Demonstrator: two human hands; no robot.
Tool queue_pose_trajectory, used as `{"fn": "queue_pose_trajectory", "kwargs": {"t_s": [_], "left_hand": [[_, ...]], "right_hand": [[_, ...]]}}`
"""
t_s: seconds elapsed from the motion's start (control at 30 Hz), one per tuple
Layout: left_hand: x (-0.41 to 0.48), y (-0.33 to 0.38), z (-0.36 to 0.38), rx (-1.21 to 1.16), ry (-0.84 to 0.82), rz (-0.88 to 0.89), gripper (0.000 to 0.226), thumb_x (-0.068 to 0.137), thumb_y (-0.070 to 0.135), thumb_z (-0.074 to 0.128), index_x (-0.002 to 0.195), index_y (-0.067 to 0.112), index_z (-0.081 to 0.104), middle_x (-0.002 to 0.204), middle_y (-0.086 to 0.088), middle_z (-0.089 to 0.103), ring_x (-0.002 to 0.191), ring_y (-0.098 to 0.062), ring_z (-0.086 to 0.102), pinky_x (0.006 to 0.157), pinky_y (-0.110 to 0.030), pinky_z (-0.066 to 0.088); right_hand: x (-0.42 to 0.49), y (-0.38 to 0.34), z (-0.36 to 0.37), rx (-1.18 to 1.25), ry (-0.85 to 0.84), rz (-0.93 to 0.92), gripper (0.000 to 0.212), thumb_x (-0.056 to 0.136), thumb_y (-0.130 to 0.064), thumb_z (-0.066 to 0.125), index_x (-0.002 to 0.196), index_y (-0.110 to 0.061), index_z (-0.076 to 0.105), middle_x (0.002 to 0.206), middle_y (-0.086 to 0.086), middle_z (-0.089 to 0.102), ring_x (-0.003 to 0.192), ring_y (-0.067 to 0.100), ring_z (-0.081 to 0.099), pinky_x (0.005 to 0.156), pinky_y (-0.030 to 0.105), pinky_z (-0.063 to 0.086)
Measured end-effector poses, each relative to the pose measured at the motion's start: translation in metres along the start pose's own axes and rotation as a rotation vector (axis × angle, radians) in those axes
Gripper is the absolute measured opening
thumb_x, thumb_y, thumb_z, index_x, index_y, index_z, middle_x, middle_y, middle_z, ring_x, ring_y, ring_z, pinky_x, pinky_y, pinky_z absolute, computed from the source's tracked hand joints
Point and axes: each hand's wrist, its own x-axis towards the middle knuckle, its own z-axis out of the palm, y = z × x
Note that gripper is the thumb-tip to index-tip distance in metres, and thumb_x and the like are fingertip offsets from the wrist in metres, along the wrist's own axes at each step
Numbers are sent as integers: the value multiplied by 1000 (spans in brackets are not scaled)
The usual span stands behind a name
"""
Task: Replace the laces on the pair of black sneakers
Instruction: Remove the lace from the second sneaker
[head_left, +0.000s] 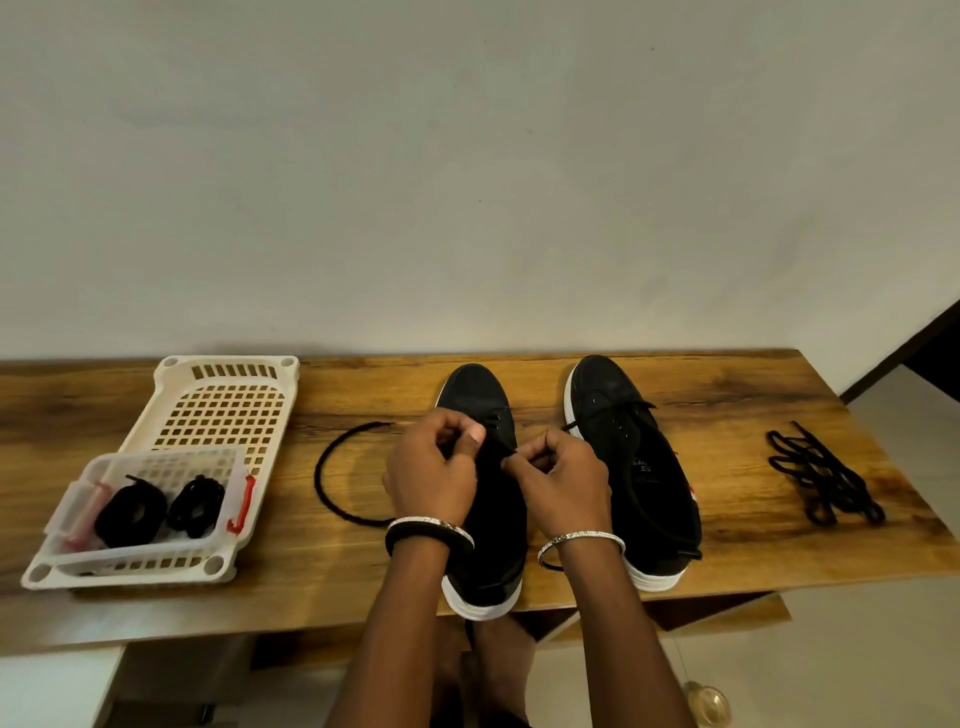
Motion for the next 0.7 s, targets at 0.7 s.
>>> {"fn": "queue_pose_trajectory", "kwargs": {"t_s": [0.7], "left_hand": [[-3, -2, -2, 472, -11, 282, 10, 83, 42, 73, 80, 37, 64, 95, 21, 63, 105, -6, 53, 94, -38, 36]], "right_hand": [[0, -2, 1, -16, -4, 8, 12, 81, -29, 76, 75, -23, 67, 76, -10, 68, 69, 2, 61, 57, 20, 39]]}}
